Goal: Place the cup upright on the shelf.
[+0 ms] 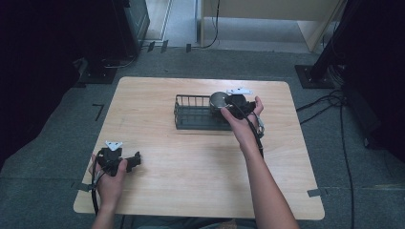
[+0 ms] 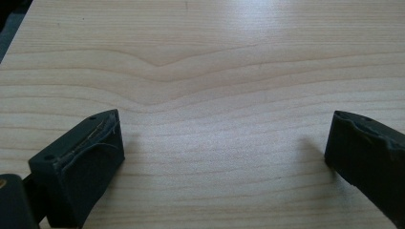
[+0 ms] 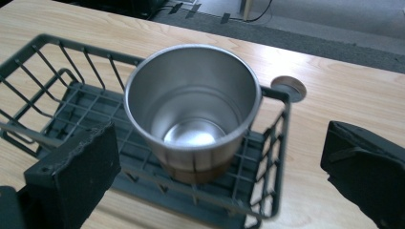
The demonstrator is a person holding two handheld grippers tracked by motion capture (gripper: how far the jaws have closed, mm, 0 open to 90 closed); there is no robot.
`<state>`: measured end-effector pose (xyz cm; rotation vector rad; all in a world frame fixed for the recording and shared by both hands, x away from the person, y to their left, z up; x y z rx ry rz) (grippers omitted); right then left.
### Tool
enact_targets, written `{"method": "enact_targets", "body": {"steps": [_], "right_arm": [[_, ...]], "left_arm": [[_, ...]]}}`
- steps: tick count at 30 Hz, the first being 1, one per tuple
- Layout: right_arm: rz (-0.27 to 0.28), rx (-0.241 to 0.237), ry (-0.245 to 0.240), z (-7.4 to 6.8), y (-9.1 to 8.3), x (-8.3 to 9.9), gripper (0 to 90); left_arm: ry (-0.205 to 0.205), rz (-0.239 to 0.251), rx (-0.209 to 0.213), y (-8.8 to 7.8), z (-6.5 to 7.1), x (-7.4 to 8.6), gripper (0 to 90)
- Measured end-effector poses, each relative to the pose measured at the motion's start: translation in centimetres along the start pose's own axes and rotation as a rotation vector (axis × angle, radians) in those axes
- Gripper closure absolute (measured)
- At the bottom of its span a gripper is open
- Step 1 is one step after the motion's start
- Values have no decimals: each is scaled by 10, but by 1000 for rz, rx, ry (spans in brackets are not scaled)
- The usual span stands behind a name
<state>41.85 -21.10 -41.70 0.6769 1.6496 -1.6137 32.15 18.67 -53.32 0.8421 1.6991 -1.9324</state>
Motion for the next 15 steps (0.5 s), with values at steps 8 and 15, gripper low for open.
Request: {"method": "enact_targets", "body": {"steps": [8, 15], "right_arm": [[14, 12, 22, 14, -18, 18, 0], [20, 21, 37, 25, -31, 37, 0]], "left_arm": [[0, 1, 0, 0, 0, 0, 0], [1, 1, 0, 0, 0, 0, 0]]}}
Point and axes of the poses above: each handheld gripper's, and its own axes: y roughly forward along the jaws, x roughly out of its underside, z roughly to its right, the point moved 2 cm from there along y, roughly forward along the jaws, and after that the axes turned 6 degrees about x, right-handed, at the moved point
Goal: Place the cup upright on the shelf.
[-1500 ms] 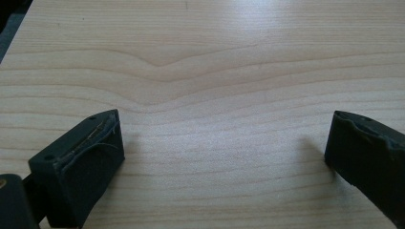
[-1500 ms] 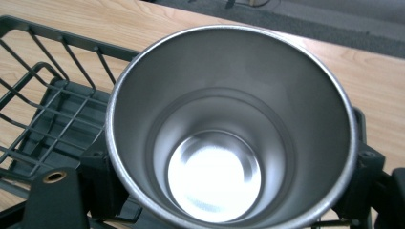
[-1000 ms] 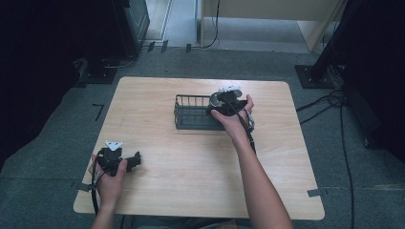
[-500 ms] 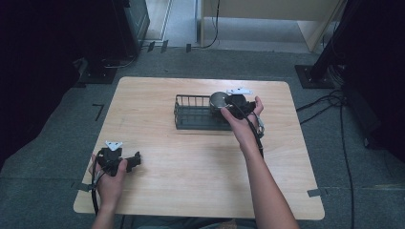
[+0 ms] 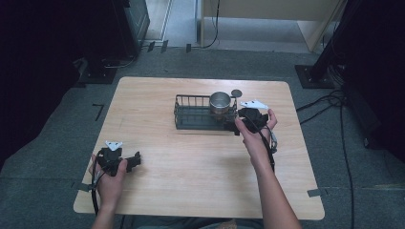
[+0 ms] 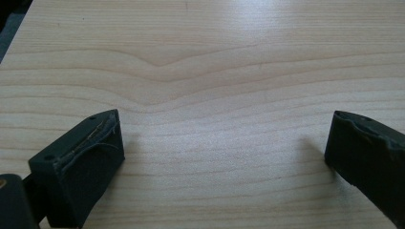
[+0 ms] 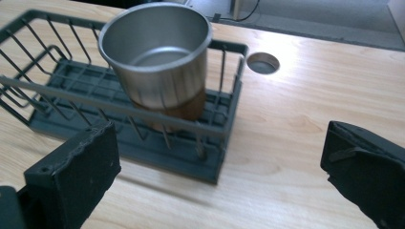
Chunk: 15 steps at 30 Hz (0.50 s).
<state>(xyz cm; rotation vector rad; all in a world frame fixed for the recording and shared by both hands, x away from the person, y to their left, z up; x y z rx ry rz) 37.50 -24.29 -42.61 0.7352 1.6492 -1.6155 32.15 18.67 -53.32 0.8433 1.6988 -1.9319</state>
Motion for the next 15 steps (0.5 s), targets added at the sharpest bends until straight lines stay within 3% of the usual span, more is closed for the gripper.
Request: {"method": "enact_targets", "body": {"steps": [15], "right_arm": [[-35, 44, 11, 27, -16, 44, 0]], "left_arm": [[-1, 1, 0, 0, 0, 0, 0]]}}
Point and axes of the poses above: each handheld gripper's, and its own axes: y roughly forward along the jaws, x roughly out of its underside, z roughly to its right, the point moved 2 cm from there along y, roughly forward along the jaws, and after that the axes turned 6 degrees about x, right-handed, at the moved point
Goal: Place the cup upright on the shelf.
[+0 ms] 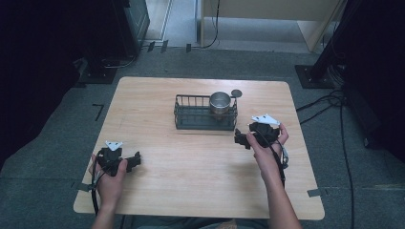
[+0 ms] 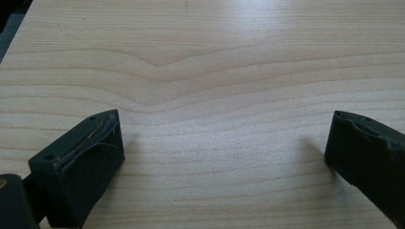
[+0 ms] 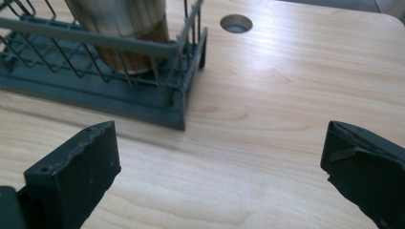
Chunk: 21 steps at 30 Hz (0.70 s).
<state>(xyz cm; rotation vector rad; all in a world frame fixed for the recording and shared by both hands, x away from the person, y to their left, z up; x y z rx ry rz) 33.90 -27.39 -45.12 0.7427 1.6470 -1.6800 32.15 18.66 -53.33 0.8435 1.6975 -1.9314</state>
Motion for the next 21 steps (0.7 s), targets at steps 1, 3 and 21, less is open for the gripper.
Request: {"method": "enact_targets", "body": {"steps": [1, 3, 21], "right_arm": [[1, 2, -4, 2, -1, 3, 0], [-4, 8, -3, 6, -3, 8, 0], [-61, 87, 60, 57, -10, 78, 0]], "left_arm": [[0, 0, 0, 0, 0, 0, 0], [0, 0, 0, 0, 0, 0, 0], [2, -2, 0, 0, 0, 0, 0]]}}
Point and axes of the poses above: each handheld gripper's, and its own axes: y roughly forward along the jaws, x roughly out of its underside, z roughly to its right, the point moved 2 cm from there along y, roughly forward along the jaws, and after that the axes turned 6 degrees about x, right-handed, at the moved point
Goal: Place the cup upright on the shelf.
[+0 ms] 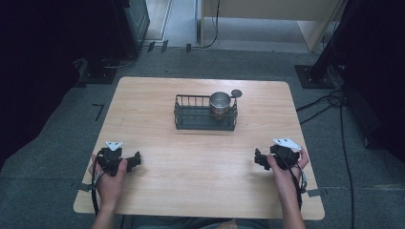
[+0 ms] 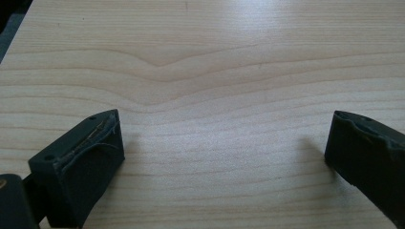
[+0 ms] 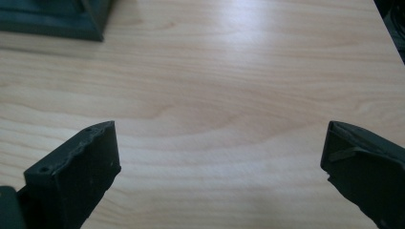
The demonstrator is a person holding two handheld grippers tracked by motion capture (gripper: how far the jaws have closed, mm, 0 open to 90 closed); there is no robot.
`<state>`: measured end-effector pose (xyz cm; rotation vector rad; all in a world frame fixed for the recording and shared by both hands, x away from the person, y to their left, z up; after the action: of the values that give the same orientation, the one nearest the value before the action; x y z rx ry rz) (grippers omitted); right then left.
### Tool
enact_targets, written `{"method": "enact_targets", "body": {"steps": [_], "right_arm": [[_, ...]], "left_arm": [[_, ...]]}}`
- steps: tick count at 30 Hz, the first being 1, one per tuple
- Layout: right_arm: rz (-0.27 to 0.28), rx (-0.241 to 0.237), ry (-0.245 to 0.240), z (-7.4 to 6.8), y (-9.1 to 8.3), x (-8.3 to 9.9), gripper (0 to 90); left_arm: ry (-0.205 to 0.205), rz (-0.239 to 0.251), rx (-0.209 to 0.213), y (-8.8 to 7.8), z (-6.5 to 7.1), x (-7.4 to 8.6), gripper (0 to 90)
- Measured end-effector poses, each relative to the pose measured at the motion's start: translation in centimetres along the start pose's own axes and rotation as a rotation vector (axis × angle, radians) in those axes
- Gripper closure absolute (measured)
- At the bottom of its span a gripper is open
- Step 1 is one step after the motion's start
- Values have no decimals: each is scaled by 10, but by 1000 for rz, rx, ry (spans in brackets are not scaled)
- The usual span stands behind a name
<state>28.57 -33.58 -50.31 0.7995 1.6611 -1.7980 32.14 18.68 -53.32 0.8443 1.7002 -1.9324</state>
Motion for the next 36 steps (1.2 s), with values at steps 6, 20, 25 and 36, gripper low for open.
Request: {"method": "enact_targets", "body": {"steps": [6, 20, 25, 36], "right_arm": [[-19, 26, 12, 16, -1, 18, 0], [-57, 58, 18, 40, -6, 49, 0], [-67, 56, 37, 47, -9, 60, 0], [-56, 35, 50, 57, -17, 72, 0]], "left_arm": [[0, 0, 0, 0, 0, 0, 0], [0, 0, 0, 0, 0, 0, 0], [0, 0, 0, 0, 0, 0, 0], [0, 0, 0, 0, 0, 0, 0]]}}
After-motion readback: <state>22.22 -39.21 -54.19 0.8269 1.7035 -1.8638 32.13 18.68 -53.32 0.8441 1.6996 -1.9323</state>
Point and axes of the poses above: each handheld gripper's, and its own axes: y roughly forward along the jaws, x roughly out of its underside, z roughly to its right, the point moved 2 cm from there along y, roughly forward along the jaws, and after that the axes turned 6 degrees about x, right-handed, at the moved point
